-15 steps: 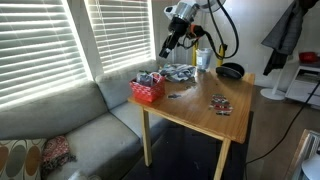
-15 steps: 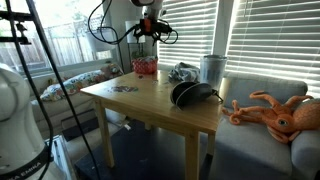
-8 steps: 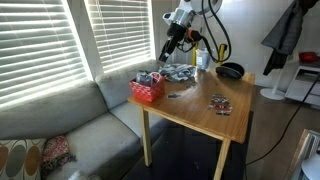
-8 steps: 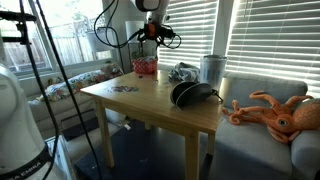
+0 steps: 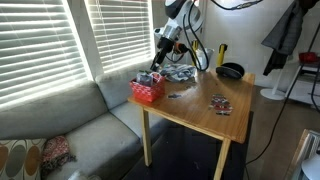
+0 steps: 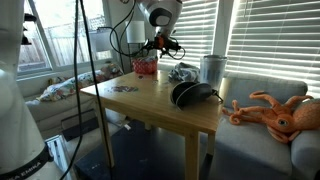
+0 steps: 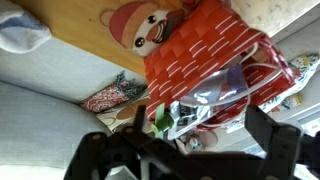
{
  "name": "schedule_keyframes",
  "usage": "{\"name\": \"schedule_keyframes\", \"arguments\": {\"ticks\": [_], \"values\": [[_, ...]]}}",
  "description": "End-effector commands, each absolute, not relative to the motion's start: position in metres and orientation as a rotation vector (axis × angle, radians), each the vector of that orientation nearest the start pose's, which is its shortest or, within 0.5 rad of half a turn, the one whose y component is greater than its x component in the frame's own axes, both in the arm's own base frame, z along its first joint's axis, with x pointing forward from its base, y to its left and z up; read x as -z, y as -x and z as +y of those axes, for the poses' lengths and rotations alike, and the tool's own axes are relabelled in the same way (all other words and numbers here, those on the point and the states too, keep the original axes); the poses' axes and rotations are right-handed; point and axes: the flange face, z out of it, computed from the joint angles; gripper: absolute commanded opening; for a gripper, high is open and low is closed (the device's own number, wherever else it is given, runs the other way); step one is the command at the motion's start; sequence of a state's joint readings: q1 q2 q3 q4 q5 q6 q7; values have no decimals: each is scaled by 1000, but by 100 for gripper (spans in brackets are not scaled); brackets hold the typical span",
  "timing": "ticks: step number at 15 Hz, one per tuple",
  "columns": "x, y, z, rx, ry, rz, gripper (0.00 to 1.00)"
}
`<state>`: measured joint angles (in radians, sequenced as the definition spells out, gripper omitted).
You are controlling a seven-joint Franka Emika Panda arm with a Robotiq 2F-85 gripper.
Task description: Remove the white cable from the red basket
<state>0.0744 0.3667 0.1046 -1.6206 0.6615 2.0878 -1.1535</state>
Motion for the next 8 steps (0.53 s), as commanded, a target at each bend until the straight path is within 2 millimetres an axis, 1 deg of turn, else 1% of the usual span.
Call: {"name": "schedule_keyframes", "arguments": {"ticks": [1, 2, 3, 4, 5, 6, 7, 8], "values": [[-434, -687, 152, 508, 2196, -1251, 98], [-434, -689, 153, 499, 2188, -1252, 82], [-433, -692, 154, 484, 2182, -1256, 73], [-432, -694, 155, 473, 2176, -1255, 70], [-432, -695, 155, 454, 2175, -1258, 63], [-432, -695, 155, 430, 2177, -1256, 54], [-431, -696, 154, 415, 2175, -1255, 48], [-431, -697, 153, 395, 2172, -1253, 39]]}}
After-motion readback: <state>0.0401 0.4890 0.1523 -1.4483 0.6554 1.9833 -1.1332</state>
